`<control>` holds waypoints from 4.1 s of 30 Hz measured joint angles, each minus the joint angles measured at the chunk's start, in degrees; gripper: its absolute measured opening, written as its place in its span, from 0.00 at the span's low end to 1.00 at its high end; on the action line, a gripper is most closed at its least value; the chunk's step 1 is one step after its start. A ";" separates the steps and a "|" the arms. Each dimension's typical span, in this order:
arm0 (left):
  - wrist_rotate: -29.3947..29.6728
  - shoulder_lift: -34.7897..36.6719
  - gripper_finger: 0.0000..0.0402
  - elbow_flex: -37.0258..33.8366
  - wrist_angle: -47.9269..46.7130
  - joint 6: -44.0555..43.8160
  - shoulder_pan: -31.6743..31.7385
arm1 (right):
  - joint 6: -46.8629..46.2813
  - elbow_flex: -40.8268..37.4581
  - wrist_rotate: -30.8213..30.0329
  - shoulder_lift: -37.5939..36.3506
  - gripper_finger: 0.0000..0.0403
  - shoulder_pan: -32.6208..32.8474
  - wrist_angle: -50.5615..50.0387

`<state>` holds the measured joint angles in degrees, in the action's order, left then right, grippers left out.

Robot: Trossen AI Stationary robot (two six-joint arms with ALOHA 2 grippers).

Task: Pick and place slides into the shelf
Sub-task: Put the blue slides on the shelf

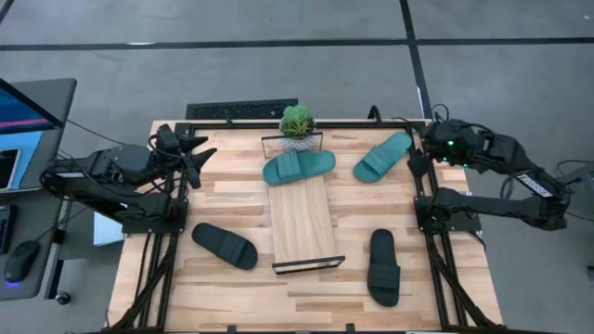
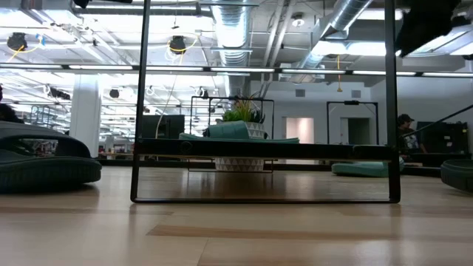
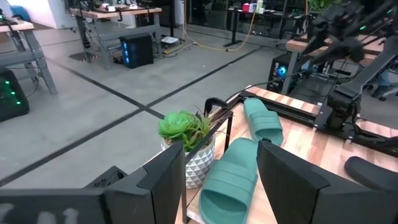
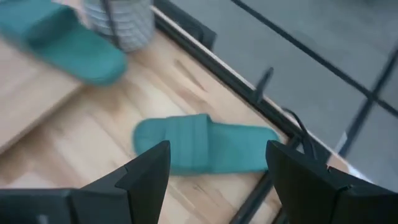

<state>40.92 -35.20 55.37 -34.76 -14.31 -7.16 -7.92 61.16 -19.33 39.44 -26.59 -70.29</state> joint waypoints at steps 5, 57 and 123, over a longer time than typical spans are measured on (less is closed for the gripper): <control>-1.19 0.00 0.47 0.00 -0.03 -0.01 0.00 | -4.02 -6.39 1.29 0.00 0.63 -4.32 0.09; -3.10 -0.02 0.47 -0.02 -0.33 -0.48 0.00 | 20.79 -14.83 27.00 34.41 0.63 -31.28 19.15; -3.07 -0.04 0.47 -0.02 -3.54 -5.90 0.00 | 16.43 5.43 51.26 36.14 0.00 -34.06 2.27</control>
<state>37.85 -35.24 55.35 -38.30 -20.21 -7.16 8.51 66.59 31.93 75.58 -60.64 -68.01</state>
